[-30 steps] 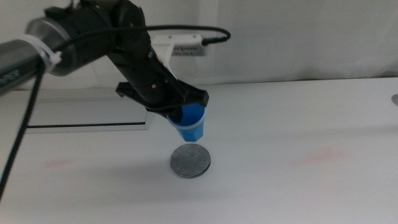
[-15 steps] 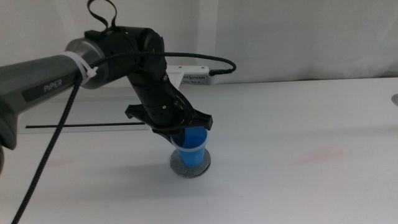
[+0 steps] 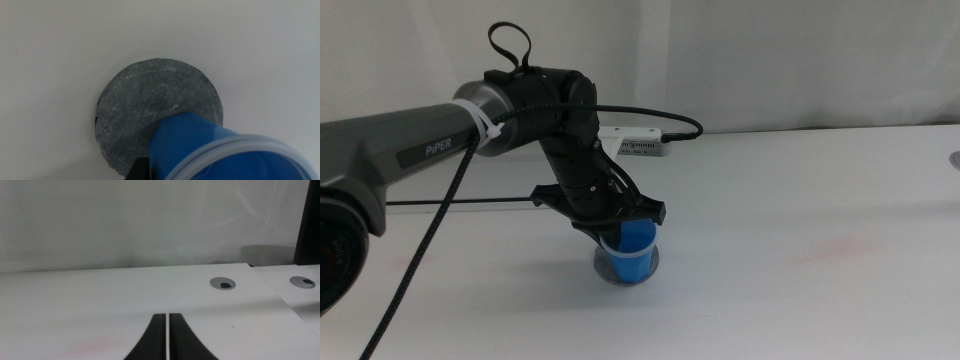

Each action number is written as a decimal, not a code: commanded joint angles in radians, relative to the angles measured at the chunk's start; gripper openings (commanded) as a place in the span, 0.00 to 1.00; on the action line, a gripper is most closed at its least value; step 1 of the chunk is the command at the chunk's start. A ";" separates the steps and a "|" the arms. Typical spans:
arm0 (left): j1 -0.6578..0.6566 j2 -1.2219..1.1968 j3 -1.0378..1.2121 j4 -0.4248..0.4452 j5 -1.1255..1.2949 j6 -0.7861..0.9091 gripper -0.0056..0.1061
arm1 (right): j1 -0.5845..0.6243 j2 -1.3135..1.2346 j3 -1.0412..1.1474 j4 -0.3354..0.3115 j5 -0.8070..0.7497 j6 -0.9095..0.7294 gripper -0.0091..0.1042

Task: Place an empty cup on a cup mat.

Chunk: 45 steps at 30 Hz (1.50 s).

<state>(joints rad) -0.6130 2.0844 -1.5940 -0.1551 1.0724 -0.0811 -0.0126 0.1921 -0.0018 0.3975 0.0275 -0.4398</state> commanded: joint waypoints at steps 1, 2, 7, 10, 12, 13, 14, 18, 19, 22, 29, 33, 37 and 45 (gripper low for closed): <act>-0.004 0.003 -0.004 -0.003 -0.013 -0.007 0.02 | 0.003 -0.003 0.038 -0.001 -0.004 -0.005 0.06; -0.004 0.003 -0.004 -0.003 -0.017 -0.007 0.02 | 0.003 -0.003 0.038 -0.001 -0.004 -0.005 0.06; -0.004 0.003 -0.004 0.001 -0.030 -0.007 0.03 | 0.003 -0.003 0.038 -0.001 -0.004 -0.005 0.06; -0.004 0.003 -0.004 0.001 -0.046 -0.007 0.08 | 0.003 -0.003 0.038 -0.001 -0.004 -0.005 0.06; -0.004 0.003 -0.004 0.001 -0.059 -0.007 0.16 | 0.003 -0.003 0.038 -0.001 -0.004 -0.005 0.06; -0.004 0.003 -0.004 0.001 -0.061 -0.007 0.21 | 0.003 -0.003 0.038 -0.001 -0.004 -0.005 0.06; -0.004 0.003 -0.004 0.009 -0.061 -0.010 0.27 | 0.003 -0.003 0.038 -0.001 -0.004 -0.005 0.06; -0.004 0.003 -0.004 0.038 -0.054 -0.017 0.61 | 0.003 -0.003 0.038 -0.001 -0.004 -0.005 0.06; -0.004 0.003 -0.004 0.045 -0.052 -0.017 0.69 | 0.003 -0.003 0.038 -0.001 -0.004 -0.005 0.06; -0.004 0.003 -0.004 0.047 -0.050 -0.017 0.88 | 0.003 -0.003 0.038 -0.001 -0.004 -0.005 0.06; -0.004 0.001 -0.004 0.054 -0.060 -0.017 0.88 | 0.003 -0.003 0.038 -0.001 -0.004 -0.005 0.06; -0.004 -0.025 -0.007 0.093 -0.055 -0.017 0.88 | 0.003 -0.003 0.038 -0.001 -0.004 -0.005 0.06; -0.004 -0.083 -0.009 0.097 -0.050 -0.017 0.88 | 0.003 -0.003 0.038 -0.001 -0.004 -0.005 0.06; -0.004 -0.266 -0.009 0.155 -0.115 -0.017 0.88 | 0.003 -0.003 0.038 -0.001 -0.004 -0.005 0.06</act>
<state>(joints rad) -0.6130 1.8658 -1.5960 -0.0330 0.9826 -0.0883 -0.0126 0.1921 -0.0018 0.3975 0.0275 -0.4394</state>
